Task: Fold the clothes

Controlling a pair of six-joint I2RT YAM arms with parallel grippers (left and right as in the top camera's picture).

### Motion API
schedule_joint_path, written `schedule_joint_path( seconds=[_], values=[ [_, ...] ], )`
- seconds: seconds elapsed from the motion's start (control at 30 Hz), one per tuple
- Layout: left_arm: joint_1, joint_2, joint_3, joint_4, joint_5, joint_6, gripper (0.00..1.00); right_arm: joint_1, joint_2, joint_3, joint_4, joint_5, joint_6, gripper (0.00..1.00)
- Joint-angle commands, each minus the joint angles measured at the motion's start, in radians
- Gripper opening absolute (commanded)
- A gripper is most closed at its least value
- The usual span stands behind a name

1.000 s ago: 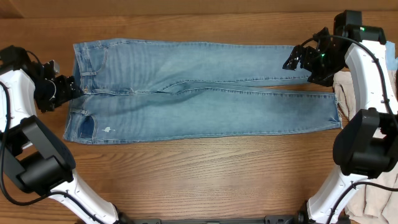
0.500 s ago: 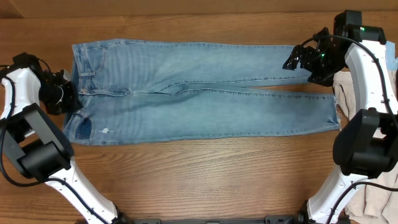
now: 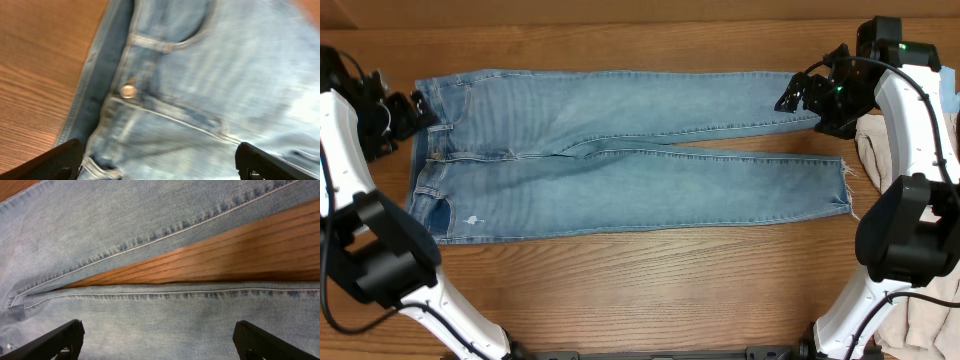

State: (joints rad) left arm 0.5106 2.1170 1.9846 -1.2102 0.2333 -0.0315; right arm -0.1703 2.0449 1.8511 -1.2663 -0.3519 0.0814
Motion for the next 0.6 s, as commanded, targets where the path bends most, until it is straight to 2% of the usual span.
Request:
schedule_joint_path(
  seconds=[0.0, 0.1, 0.13, 0.17, 0.23, 0.27, 0.3, 0.33, 0.4, 0.43, 0.47, 0.5, 0.53, 0.57],
  values=[
    [-0.060, -0.097, 0.029, -0.034, 0.061, -0.019, 1.00, -0.004, -0.032, 0.020, 0.004, -0.009, 0.000, 1.00],
    [-0.076, -0.091, 0.026, -0.047, 0.214, -0.006, 1.00, -0.004, -0.032, 0.020, 0.043, -0.018, 0.000, 1.00],
    [-0.084, -0.091, 0.026, -0.042, 0.249, 0.001, 0.81, -0.004, -0.032, 0.020, 0.114, -0.017, 0.001, 1.00],
    [-0.093, -0.090, 0.026, -0.034, 0.251, -0.003, 0.66, -0.003, -0.032, 0.020, 0.116, -0.018, 0.001, 1.00],
    [-0.123, -0.089, 0.024, -0.017, 0.227, -0.012, 0.31, -0.003, -0.032, 0.020, 0.037, -0.080, 0.001, 1.00],
    [-0.142, -0.088, 0.022, -0.003, 0.175, -0.027, 0.22, -0.004, -0.032, 0.020, -0.008, -0.091, 0.002, 1.00],
    [-0.158, -0.088, 0.018, 0.011, 0.122, -0.045, 0.21, -0.004, -0.032, 0.020, -0.011, -0.110, 0.028, 1.00],
    [-0.185, -0.085, 0.013, 0.037, 0.032, -0.084, 0.21, 0.000, -0.032, 0.020, -0.029, -0.164, 0.065, 0.92],
    [-0.225, -0.068, 0.006, 0.087, -0.057, -0.116, 0.17, 0.042, -0.032, 0.020, -0.079, -0.167, 0.010, 0.61],
    [-0.236, -0.058, 0.002, 0.106, -0.063, -0.119, 0.16, 0.076, -0.032, 0.020, -0.104, -0.161, -0.023, 0.44],
    [-0.246, -0.031, -0.002, 0.123, -0.066, -0.120, 0.14, 0.122, -0.032, 0.020, -0.128, -0.161, -0.047, 0.19],
    [-0.252, -0.006, -0.002, 0.124, -0.066, -0.124, 0.12, 0.173, -0.032, 0.020, -0.142, -0.158, -0.061, 0.08],
    [-0.257, 0.026, -0.002, 0.122, -0.076, -0.127, 0.10, 0.228, -0.032, 0.020, -0.151, -0.148, -0.061, 0.04],
    [-0.260, 0.072, -0.002, 0.117, -0.087, -0.127, 0.07, 0.281, -0.032, 0.017, -0.156, -0.130, -0.060, 0.04]
  ],
)
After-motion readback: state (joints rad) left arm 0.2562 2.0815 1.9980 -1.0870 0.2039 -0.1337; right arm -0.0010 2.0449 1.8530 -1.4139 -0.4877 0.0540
